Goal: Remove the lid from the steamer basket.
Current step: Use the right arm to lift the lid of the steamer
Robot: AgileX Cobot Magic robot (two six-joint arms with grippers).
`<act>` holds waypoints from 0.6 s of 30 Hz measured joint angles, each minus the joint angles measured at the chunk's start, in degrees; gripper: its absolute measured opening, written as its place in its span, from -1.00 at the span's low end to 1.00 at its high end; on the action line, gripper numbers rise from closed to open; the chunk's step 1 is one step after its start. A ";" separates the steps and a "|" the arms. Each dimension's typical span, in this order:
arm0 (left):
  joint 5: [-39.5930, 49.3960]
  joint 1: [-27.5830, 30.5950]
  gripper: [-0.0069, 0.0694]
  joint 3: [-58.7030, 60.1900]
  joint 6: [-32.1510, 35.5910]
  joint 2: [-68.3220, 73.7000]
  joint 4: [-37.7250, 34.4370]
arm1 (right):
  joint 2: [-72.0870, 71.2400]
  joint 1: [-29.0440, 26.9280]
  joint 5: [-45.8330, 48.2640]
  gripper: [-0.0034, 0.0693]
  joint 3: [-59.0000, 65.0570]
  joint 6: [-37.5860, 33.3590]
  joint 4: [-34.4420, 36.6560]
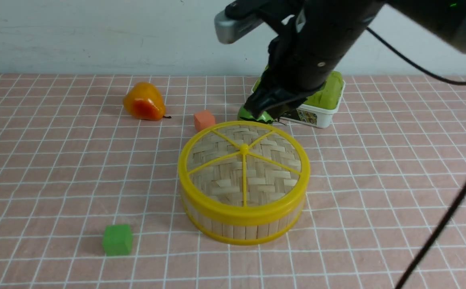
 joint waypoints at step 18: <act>0.00 0.00 -0.19 0.00 0.00 0.00 0.00 | 16.76 -1.53 -6.46 0.35 -6.67 10.57 0.11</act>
